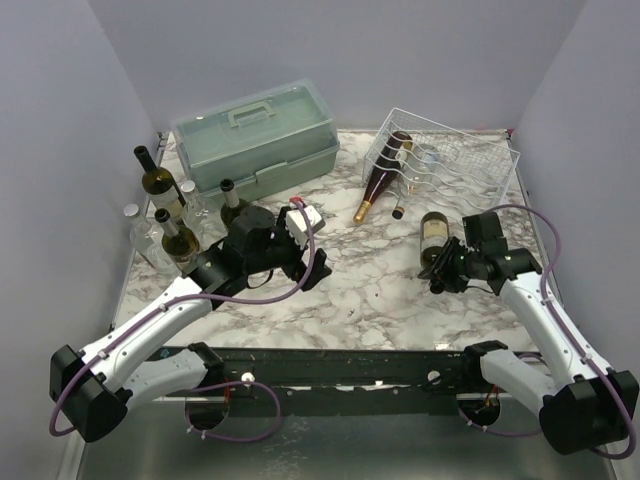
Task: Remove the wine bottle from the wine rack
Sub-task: Pick up the wine bottle from the wine rack, then place the wine bottle at the center of the board.
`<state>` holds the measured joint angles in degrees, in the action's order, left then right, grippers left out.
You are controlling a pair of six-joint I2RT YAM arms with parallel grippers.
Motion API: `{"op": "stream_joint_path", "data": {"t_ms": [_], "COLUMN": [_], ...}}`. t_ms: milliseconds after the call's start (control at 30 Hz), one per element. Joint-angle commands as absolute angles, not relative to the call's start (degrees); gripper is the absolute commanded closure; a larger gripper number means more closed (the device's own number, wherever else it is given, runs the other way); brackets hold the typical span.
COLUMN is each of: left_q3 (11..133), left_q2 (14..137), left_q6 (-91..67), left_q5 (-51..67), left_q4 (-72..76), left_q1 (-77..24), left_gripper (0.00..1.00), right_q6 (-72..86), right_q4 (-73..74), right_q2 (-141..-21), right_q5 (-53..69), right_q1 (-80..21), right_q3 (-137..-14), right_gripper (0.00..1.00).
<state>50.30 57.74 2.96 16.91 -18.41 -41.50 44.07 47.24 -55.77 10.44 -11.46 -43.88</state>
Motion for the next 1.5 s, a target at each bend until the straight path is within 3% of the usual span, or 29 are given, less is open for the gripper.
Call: {"op": "stream_joint_path", "data": {"t_ms": [0,433,833,1467], "left_q3": [46.3,33.1,30.9,31.0], "left_q2": [54.0,45.1,45.8,44.1], "left_q6": [6.7,18.6,22.4,25.5], "left_q5": [25.2,36.2,31.6,27.4], "left_q4": [-13.1,1.8,6.4,7.2], "left_q1": [-42.1,-46.6,-50.6,-51.3], "left_gripper": [0.01,0.01,0.01,0.01], "right_q6": [43.4,40.1,34.0,3.4], "right_q4": [46.8,54.0,54.3,61.0], "right_q2": [-53.9,-52.0,-51.1,-65.5], "right_q5": [15.1,25.3,34.4,38.9], "right_q1": [-11.7,-11.7,-11.7,-11.7], "right_q3": [-48.4,-52.3,-52.4,-72.4], "right_gripper": [1.0,1.0,1.0,1.0]}}
